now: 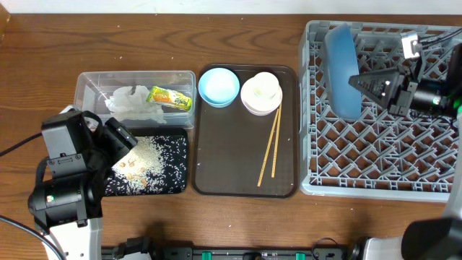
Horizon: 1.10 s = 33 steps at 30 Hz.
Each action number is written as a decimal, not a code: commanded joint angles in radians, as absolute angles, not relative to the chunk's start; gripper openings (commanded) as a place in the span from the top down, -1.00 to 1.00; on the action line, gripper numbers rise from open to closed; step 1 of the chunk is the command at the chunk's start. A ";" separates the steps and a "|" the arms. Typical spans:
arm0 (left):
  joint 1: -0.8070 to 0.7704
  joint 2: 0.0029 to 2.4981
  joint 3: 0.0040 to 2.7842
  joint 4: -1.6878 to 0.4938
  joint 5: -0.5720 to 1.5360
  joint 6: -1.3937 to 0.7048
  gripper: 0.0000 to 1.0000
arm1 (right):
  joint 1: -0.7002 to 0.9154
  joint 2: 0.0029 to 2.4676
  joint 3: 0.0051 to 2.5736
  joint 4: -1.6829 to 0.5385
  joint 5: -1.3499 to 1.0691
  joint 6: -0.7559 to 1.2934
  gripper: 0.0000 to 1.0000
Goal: Sort waste into correct bins and load items into the dishwasher rack
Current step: 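Lift the blue plate with the right gripper and stand it in the rack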
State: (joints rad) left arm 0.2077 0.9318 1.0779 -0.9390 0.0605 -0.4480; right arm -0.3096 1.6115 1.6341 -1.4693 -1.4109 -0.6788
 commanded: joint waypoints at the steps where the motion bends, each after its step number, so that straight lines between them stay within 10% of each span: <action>1: 0.212 0.934 1.089 -0.942 0.048 -0.443 -0.68 | -0.330 1.666 1.627 -1.470 -1.486 -0.796 0.98; 33: 0.212 0.934 1.089 -0.942 0.048 -0.443 -0.68 | -0.688 1.880 1.471 -1.460 -1.457 -0.900 0.91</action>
State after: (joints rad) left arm 0.2077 0.9318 1.0779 -0.9390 0.0605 -0.4477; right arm -0.6346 1.8698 1.4807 -1.4582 -1.4719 -0.8925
